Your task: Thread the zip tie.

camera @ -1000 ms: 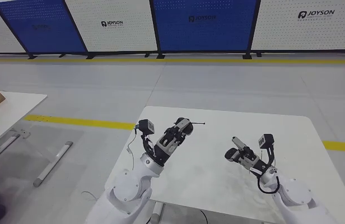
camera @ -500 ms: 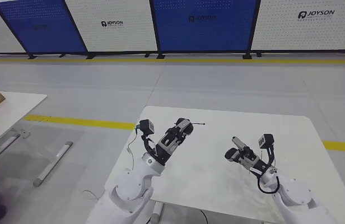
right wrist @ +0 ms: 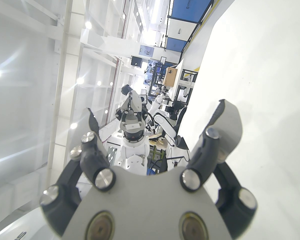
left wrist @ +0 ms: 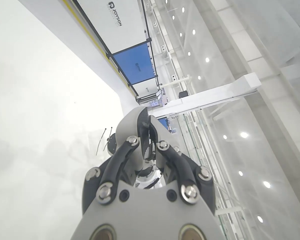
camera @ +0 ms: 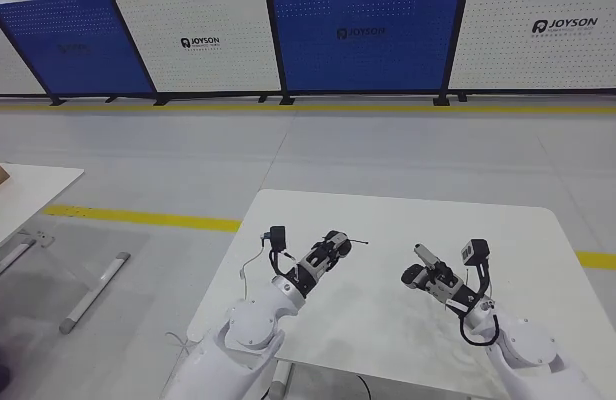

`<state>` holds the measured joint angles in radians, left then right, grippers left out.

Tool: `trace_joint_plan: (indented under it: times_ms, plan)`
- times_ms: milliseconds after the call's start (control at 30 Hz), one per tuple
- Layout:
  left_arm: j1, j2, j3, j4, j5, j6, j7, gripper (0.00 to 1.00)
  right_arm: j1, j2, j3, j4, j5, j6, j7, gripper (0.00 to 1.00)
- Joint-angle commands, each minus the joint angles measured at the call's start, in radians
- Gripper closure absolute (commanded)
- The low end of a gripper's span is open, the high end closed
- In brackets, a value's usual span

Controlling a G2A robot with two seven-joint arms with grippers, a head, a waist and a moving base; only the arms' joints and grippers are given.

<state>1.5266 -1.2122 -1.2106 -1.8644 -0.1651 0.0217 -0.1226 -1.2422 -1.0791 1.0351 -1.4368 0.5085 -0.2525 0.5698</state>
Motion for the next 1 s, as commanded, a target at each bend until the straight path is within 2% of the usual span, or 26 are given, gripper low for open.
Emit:
trace_joint_plan:
  times_ms: [0,200,300,367,433,767,900,967]
  plan:
    - [0.0,0.0,0.0,0.0,0.0,-0.001,0.0,1.0,0.0,0.0,0.0,0.0,0.0,0.0,0.0,0.0]
    - [0.0,0.0,0.001,-0.003,-0.002,-0.002,-0.001,1.0,0.0,0.0,0.0,0.0,0.0,0.0,0.0,0.0]
    - [0.006,0.0,0.005,-0.039,-0.008,-0.017,-0.019,1.0,0.0,0.0,0.0,0.0,0.0,0.0,0.0,0.0]
    - [0.011,0.004,0.004,-0.063,-0.018,0.003,-0.076,1.0,0.0,0.0,0.0,0.0,0.0,0.0,0.0,0.0]
    - [0.014,0.008,0.005,-0.076,0.031,0.026,-0.093,1.0,0.0,0.0,0.0,0.0,0.0,0.0,0.0,0.0]
    - [0.014,0.008,0.005,-0.076,0.031,0.026,-0.093,1.0,-0.001,0.0,0.001,-0.005,-0.008,0.006,0.0,0.0]
    - [0.014,0.008,0.005,-0.076,0.031,0.026,-0.093,1.0,0.021,0.014,0.047,-0.035,-0.138,0.048,0.013,0.0]
    - [0.014,0.008,0.005,-0.076,0.031,0.026,-0.093,1.0,0.017,0.024,0.092,-0.062,-0.16,0.08,0.034,0.0]
